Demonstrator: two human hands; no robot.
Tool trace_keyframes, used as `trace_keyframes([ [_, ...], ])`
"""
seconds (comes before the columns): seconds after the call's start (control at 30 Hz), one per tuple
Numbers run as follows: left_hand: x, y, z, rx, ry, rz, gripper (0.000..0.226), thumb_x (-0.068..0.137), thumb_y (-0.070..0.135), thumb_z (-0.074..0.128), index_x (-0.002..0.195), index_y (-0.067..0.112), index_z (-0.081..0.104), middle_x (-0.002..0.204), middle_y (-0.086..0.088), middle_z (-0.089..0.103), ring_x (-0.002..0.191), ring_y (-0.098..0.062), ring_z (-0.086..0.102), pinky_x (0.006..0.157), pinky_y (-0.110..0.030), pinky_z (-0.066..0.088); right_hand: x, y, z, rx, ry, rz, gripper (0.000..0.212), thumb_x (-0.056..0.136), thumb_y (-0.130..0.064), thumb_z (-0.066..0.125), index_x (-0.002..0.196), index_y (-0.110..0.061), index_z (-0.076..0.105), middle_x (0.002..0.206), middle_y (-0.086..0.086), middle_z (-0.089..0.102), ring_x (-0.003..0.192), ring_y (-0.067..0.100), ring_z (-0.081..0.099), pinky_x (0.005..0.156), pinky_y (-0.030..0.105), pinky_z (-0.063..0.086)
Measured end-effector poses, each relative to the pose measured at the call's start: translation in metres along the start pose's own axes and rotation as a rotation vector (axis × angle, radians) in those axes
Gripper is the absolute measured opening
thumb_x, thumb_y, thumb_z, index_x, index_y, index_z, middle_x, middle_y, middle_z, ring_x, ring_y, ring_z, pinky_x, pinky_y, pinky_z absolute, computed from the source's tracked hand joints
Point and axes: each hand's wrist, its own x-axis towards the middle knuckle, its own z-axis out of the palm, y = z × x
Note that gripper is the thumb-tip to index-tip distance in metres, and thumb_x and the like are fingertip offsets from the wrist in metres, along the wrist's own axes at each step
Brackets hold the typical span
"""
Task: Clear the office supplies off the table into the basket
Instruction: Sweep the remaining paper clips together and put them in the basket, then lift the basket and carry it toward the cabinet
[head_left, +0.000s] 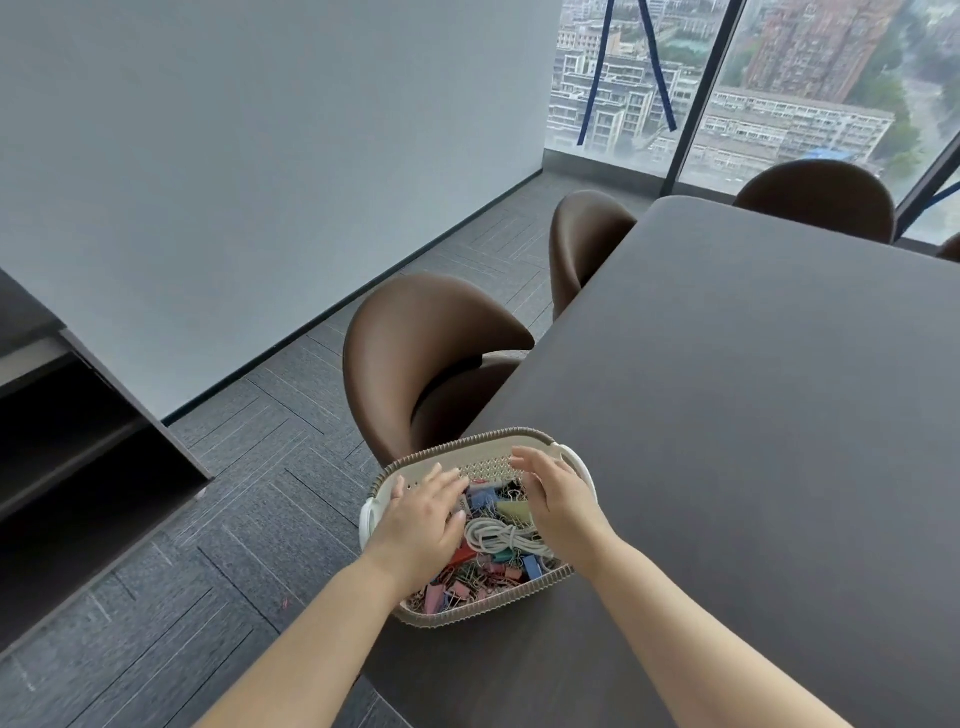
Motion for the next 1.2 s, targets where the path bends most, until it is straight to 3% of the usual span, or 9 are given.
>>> trace_keyframes([
  [0.1,-0.008,-0.009,0.006,0.159,0.044,0.025,0.044,0.097,0.034,0.036,0.139,0.023,0.037,0.152,0.004,0.023,0.142,-0.012,0.009,0.114,-0.046,0.0,-0.003,0.008,-0.004,-0.211,0.064,-0.109,0.025,0.093,-0.013,0.047,0.115,-0.018,0.06,0.121,-0.002,0.06,0.121,0.019,0.044,0.104,0.039,0.038],
  [0.2,-0.019,-0.011,0.006,0.241,0.138,0.019,0.03,0.08,0.029,0.066,0.11,0.024,0.065,0.129,-0.004,0.057,0.129,-0.024,0.043,0.104,-0.059,0.022,-0.004,0.014,-0.006,-0.374,0.095,-0.162,0.02,0.088,-0.016,0.056,0.104,-0.021,0.065,0.126,0.0,0.057,0.126,0.025,0.04,0.109,0.049,0.03],
  [0.33,-0.032,-0.012,0.008,0.302,0.263,-0.132,0.032,0.061,0.025,0.081,0.091,0.019,0.071,0.12,-0.011,0.061,0.119,-0.034,0.052,0.093,-0.062,0.032,-0.004,0.017,-0.012,-0.399,-0.01,0.012,0.039,0.093,-0.027,0.049,0.131,-0.029,0.042,0.155,-0.002,0.015,0.141,0.024,0.011,0.114,0.041,0.019],
  [0.43,-0.044,-0.012,0.012,0.159,0.285,-0.298,0.051,0.076,0.025,0.07,0.123,0.012,0.055,0.145,-0.02,0.032,0.134,-0.039,0.029,0.105,-0.055,0.028,-0.005,0.018,-0.015,-0.238,-0.088,0.156,0.056,0.092,-0.02,0.049,0.14,-0.029,0.024,0.156,-0.007,0.003,0.137,0.023,0.023,0.104,0.038,0.036],
  [0.53,-0.054,-0.006,0.014,0.046,0.202,-0.445,0.067,0.091,0.032,0.05,0.146,0.015,0.016,0.154,-0.014,-0.005,0.14,-0.031,0.015,0.111,-0.037,0.025,-0.008,0.022,-0.017,-0.16,-0.087,0.214,0.057,0.092,-0.016,0.045,0.142,-0.028,0.02,0.155,-0.008,0.004,0.122,0.027,0.045,0.092,0.038,0.043],
  [0.73,-0.064,0.0,0.016,-0.131,0.177,-0.533,0.059,0.095,0.019,0.038,0.146,0.019,0.007,0.137,-0.015,0.041,0.114,-0.027,0.05,0.09,-0.037,0.046,-0.018,0.025,-0.02,-0.087,-0.089,0.259,0.056,0.091,-0.008,0.033,0.14,-0.032,0.022,0.146,-0.005,0.026,0.089,0.027,0.054,0.073,0.036,0.048],
  [0.83,-0.065,-0.003,0.016,-0.162,0.191,-0.561,0.065,0.095,0.015,0.035,0.146,0.024,-0.004,0.134,-0.017,0.044,0.101,-0.026,0.056,0.081,-0.037,0.051,-0.021,0.02,-0.018,-0.082,-0.054,0.232,0.065,0.089,-0.002,0.033,0.143,-0.033,0.015,0.146,0.001,0.032,0.101,0.031,0.054,0.074,0.035,0.045],
  [0.97,-0.077,-0.015,0.013,-0.168,0.187,-0.666,0.079,0.094,0.011,0.037,0.142,0.024,-0.024,0.116,-0.019,0.057,0.059,-0.011,0.05,0.046,-0.02,0.039,-0.016,0.011,-0.006,-0.035,-0.022,0.216,0.074,0.085,0.006,0.03,0.146,-0.03,0.008,0.146,0.002,0.037,0.119,0.029,0.048,0.078,0.032,0.04],
  [1.2,-0.117,-0.083,-0.02,-0.165,0.295,-0.767,0.07,0.094,0.009,0.037,0.147,0.015,-0.01,0.083,-0.002,0.056,0.045,-0.007,0.038,0.037,-0.018,0.03,0.01,-0.061,0.045,-0.021,-0.083,0.082,0.065,0.09,0.006,0.03,0.146,-0.025,0.019,0.147,0.003,0.037,0.128,0.024,0.04,0.097,0.034,0.039],
])
